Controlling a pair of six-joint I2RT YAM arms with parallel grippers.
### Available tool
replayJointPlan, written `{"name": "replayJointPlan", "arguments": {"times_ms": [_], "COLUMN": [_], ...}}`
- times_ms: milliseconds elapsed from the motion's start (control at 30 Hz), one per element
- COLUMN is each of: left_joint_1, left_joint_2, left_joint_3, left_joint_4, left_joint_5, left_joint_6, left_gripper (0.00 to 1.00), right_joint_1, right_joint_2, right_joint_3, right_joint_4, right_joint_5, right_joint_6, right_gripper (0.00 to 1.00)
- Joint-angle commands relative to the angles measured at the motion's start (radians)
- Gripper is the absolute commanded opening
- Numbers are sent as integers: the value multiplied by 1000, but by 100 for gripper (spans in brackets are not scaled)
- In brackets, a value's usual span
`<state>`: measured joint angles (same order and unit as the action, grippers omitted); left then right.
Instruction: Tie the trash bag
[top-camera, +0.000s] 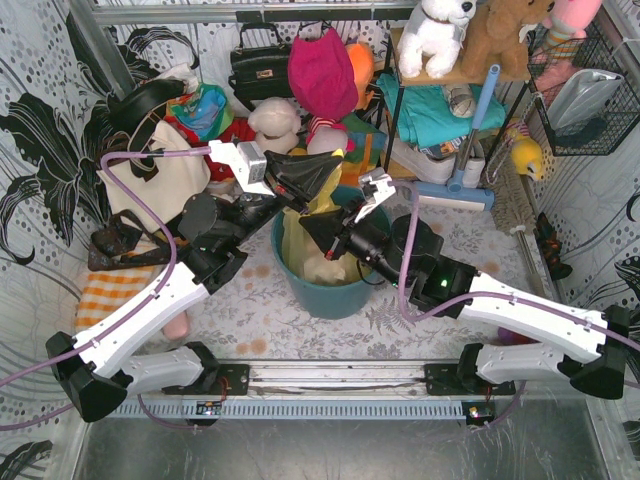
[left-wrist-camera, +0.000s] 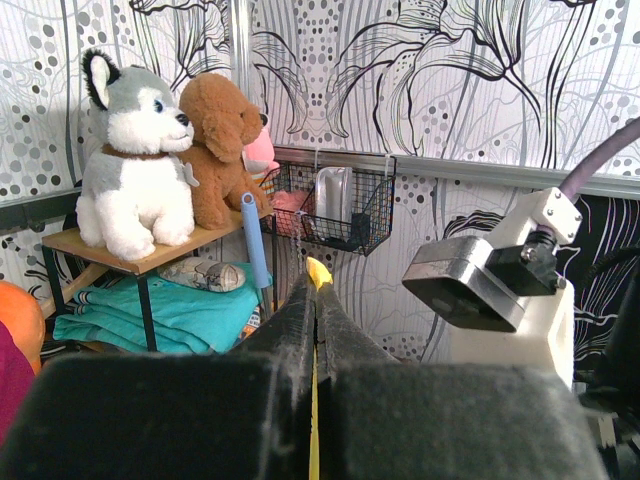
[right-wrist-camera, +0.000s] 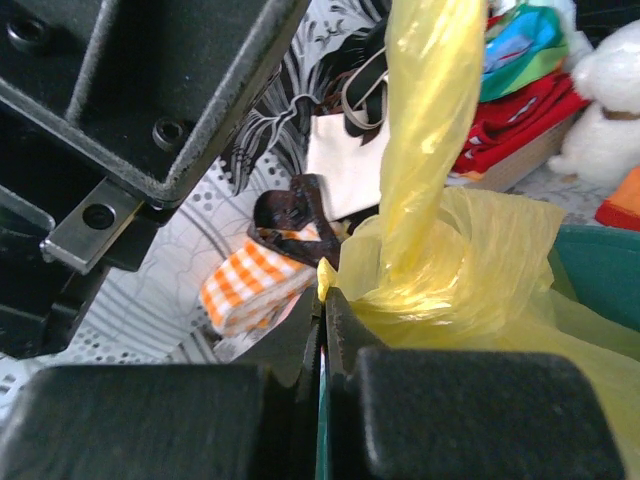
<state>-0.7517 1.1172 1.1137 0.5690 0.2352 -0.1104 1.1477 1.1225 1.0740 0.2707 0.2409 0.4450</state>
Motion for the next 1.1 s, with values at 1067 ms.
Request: {"name": "replayJointPlan", "arguments": {"times_ms": [1067], "left_joint_1": [5], "left_joint_2": [-31], "left_joint_3": [38], "left_joint_4": [-46], "left_joint_5": [68], "left_joint_6": [8], "left_gripper": [0], "right_joint_1": [117], "right_joint_2": [231], "right_joint_3": [39], "right_joint_4": [441], "right_joint_5": [723], "right_joint_6": [-419], "right_gripper": [0]}}
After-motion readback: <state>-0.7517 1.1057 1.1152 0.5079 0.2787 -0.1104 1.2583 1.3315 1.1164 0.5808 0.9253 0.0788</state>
